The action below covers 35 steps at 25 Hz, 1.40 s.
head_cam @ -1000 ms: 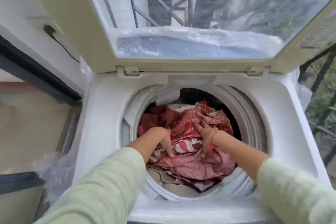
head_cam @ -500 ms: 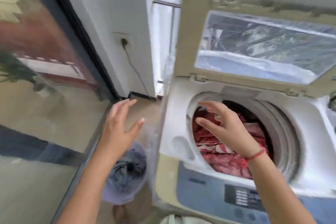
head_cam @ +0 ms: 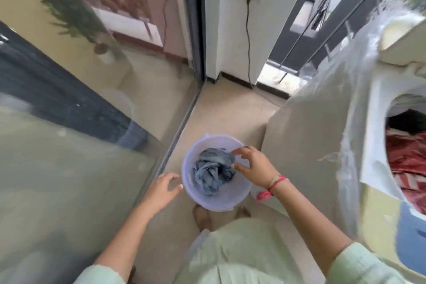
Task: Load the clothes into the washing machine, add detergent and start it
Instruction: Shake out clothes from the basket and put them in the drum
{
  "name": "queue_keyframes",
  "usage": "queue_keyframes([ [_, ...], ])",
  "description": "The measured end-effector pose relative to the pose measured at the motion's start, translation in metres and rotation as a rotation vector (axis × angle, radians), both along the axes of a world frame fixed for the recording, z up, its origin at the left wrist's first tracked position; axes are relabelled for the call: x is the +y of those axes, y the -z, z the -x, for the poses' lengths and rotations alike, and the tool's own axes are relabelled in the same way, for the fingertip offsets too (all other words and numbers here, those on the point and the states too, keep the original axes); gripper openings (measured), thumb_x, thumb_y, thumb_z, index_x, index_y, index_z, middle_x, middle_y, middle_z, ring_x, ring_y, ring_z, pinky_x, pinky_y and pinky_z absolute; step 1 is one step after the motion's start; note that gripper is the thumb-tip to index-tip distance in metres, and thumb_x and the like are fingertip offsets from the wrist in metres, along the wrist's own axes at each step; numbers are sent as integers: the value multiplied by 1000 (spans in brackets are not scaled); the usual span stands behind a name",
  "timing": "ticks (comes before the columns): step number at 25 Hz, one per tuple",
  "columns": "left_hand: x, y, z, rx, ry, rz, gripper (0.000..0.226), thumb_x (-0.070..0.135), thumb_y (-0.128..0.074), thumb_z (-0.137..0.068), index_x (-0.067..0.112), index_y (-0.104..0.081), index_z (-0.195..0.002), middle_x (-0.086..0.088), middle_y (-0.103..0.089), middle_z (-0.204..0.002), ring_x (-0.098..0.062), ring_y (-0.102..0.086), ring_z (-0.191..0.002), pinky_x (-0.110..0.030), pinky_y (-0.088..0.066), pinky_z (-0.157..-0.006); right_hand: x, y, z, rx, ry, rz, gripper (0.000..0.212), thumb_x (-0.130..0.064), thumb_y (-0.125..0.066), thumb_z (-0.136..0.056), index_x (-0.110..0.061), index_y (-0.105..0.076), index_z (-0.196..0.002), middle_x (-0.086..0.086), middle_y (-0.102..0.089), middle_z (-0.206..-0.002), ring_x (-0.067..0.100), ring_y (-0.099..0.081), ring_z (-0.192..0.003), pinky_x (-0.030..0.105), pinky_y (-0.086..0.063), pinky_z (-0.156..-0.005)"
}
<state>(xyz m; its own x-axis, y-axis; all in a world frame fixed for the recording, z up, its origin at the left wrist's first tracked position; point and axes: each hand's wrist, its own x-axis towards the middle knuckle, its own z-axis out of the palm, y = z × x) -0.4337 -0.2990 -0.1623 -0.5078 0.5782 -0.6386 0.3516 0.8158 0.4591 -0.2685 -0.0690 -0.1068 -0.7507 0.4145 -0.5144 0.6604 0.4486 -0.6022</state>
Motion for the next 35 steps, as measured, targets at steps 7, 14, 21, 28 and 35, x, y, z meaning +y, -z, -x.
queue_keyframes([
  [7,60,223,-11,38,419,185,51,25,-56,-87,14,-39,-134,-9,-43,-132,-29,-39,-127,-37,-32,-102,-8,293,16,-457,98,188,41,-11,-59,-87,-4,-53,-127,15,-57,-128,32,-54,-116,35,-43,-96],
  [14,85,439,-26,-21,140,352,107,22,-71,-80,20,11,-149,-19,-14,-154,-36,-33,-135,-41,-37,-102,-57,524,16,-483,606,643,90,-5,-81,-68,-5,-27,-140,10,-40,-136,35,-61,-88,26,-54,-52],
  [21,98,374,-16,51,-88,119,16,18,-40,-95,8,-53,-93,-21,-65,-95,-40,-58,-89,-36,-38,-63,-55,461,7,-294,653,67,17,-14,-55,-82,-9,-61,-98,16,-66,-98,35,-61,-90,35,-47,-71],
  [28,103,123,28,441,28,-100,31,37,-58,-87,8,-62,-82,-25,-66,-84,-44,-61,-83,-38,-42,-64,2,203,-31,99,784,-245,9,-8,-55,-79,-1,-59,-84,20,-54,-95,35,-55,-84,30,-35,-70],
  [35,101,-103,46,745,-20,-332,39,41,-54,-90,4,-58,-79,-26,-65,-84,-46,-60,-83,-40,-40,-61,20,-36,-28,545,793,-543,21,-6,-43,-74,-8,-57,-90,12,-63,-82,25,-53,-72,27,-29,-61],
])
